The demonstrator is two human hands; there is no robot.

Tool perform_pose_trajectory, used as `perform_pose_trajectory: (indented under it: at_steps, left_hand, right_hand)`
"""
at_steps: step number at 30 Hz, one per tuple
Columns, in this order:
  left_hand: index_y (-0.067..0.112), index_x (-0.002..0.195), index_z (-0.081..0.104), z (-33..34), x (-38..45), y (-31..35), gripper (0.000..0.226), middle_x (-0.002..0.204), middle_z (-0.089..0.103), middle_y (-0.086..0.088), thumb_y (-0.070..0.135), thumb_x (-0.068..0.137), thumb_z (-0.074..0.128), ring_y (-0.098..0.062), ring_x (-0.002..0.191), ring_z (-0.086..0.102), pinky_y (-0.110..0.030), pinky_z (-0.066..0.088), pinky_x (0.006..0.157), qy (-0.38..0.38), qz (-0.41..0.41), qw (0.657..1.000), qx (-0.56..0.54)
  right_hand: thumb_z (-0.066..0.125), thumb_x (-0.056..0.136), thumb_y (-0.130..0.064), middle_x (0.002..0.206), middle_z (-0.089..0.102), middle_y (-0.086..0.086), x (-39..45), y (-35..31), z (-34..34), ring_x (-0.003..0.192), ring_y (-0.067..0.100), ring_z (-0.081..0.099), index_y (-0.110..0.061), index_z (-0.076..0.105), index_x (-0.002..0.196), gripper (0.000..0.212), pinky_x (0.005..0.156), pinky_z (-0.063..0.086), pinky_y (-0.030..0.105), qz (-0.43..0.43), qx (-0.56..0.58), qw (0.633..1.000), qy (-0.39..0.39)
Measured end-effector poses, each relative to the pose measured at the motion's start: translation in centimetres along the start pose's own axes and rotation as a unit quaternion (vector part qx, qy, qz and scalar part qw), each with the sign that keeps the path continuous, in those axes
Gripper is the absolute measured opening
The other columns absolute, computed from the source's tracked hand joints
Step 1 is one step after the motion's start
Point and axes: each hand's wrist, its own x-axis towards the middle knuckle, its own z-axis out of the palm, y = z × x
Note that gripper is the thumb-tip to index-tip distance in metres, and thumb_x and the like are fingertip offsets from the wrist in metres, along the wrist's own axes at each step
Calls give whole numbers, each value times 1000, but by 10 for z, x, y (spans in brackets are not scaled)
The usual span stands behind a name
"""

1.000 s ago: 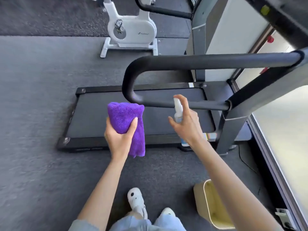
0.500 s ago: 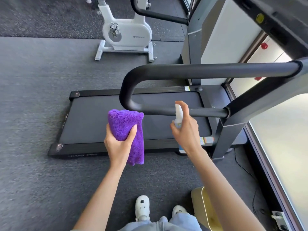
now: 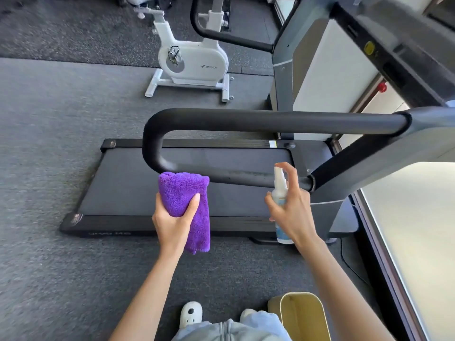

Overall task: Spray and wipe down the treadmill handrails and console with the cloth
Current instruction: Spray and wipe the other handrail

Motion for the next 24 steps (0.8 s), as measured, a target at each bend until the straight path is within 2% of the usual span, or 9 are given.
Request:
perform_pose_trajectory:
  at_steps: [3, 7, 9, 12, 15, 18, 21, 24]
  left_hand:
    - [47, 99, 56, 11, -2, 2, 45, 90, 65, 28, 60, 60, 74, 3, 83, 63, -14, 48, 75, 0, -1, 1000, 5]
    - [51, 99, 56, 17, -4, 4, 43, 91, 65, 30, 60, 61, 74, 3, 84, 63, -23, 49, 78, 6, 1, 1000, 11]
    - [51, 99, 56, 18, -4, 4, 43, 91, 64, 32, 60, 61, 74, 5, 83, 63, -24, 50, 79, 8, 1, 1000, 16]
    - [49, 98, 56, 20, -3, 3, 43, 90, 64, 31, 61, 61, 74, 4, 84, 63, -27, 50, 81, 9, -3, 1000, 23]
    - [48, 96, 56, 23, -4, 3, 42, 90, 65, 29, 60, 60, 74, 3, 84, 63, -31, 52, 83, 5, -3, 999, 32]
    - [47, 98, 56, 28, -6, 2, 44, 92, 66, 24, 61, 60, 74, 1, 86, 64, -32, 53, 84, -7, -5, 999, 38]
    - [45, 99, 56, 33, -8, 1, 47, 94, 66, 21, 61, 59, 74, 1, 86, 64, -31, 53, 84, -18, -5, 999, 40]
    - [45, 97, 55, 39, -9, 3, 46, 92, 66, 21, 61, 58, 74, 2, 83, 63, -29, 53, 82, -25, 2, 999, 46]
  right_hand:
    - [57, 84, -3, 58, 55, 18, 10, 6, -5, 51, 36, 57, -33, 39, 127, 55, 56, 54, 46, 1, -8, 1000, -18]
    - [58, 82, 0, 54, 43, 0, 14, 14, -3, 50, 22, 45, -24, 43, 128, 54, 52, 38, 34, 3, -37, 999, -14]
    - [58, 83, -1, 58, 46, 1, 14, 18, -3, 54, 21, 46, -25, 42, 130, 55, 55, 38, 35, 7, -51, 998, -29]
    - [58, 84, -4, 65, 51, 3, 12, 24, -6, 58, 23, 50, -31, 38, 132, 58, 58, 45, 39, 15, -49, 998, -45]
    - [61, 86, -7, 67, 52, -1, 8, 33, -15, 61, 22, 52, -36, 37, 132, 59, 60, 47, 40, 31, -48, 998, -2]
    - [62, 85, -4, 65, 55, 3, 1, 44, -27, 59, 27, 55, -38, 38, 128, 59, 58, 50, 41, 51, -30, 998, 32]
    - [60, 82, -1, 57, 50, 0, -4, 52, -34, 51, 22, 50, -36, 40, 124, 58, 50, 42, 32, 62, -22, 995, 72]
    - [59, 83, -1, 58, 49, 0, -5, 54, -35, 52, 20, 48, -33, 40, 126, 58, 50, 38, 30, 75, -24, 993, 86]
